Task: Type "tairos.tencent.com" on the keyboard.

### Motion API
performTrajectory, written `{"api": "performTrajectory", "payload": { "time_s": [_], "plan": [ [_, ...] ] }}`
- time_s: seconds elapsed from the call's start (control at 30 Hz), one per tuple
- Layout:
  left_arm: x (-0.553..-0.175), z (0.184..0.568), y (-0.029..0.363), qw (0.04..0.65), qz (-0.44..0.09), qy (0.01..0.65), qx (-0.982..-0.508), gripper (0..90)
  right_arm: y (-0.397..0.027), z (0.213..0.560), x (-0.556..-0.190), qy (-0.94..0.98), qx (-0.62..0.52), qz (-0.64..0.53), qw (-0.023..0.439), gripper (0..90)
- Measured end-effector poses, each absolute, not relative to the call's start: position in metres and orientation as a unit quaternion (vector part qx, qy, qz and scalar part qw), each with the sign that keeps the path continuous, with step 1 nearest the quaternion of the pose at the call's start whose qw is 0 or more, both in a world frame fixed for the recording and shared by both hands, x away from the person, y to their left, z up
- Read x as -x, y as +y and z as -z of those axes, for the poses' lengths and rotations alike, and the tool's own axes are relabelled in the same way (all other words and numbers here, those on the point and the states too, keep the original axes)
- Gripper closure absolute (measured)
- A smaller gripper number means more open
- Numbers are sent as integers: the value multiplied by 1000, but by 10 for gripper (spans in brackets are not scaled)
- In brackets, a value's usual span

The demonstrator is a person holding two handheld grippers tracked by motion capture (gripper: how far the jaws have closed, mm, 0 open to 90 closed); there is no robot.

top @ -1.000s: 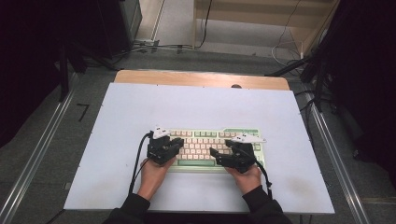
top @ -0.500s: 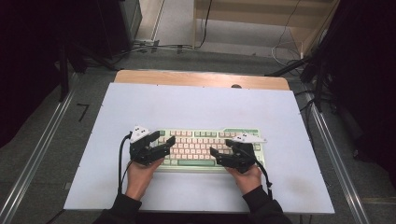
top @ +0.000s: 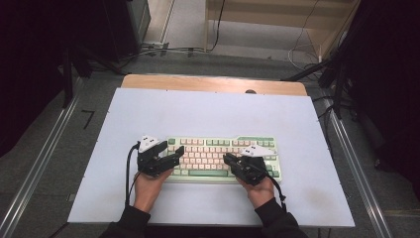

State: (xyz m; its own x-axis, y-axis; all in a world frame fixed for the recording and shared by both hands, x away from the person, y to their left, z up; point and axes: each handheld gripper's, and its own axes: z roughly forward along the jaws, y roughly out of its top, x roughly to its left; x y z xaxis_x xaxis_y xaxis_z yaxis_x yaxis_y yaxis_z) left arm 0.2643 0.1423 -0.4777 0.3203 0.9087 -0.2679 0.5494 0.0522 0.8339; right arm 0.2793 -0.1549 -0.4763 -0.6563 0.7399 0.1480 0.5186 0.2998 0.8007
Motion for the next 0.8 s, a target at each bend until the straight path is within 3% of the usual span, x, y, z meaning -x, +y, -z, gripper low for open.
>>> {"api": "performTrajectory", "payload": {
  "time_s": [0.07, 0.8],
  "plan": [
    [-264, 478, 142, 475, -190, 551, -659, 334, -151, 478, -278, 804, -382, -439, 124, 872],
    [-264, 480, 138, 471, -182, 549, -666, 338, -123, 492, -275, 830, -355, -415, 112, 872]
  ]
}}
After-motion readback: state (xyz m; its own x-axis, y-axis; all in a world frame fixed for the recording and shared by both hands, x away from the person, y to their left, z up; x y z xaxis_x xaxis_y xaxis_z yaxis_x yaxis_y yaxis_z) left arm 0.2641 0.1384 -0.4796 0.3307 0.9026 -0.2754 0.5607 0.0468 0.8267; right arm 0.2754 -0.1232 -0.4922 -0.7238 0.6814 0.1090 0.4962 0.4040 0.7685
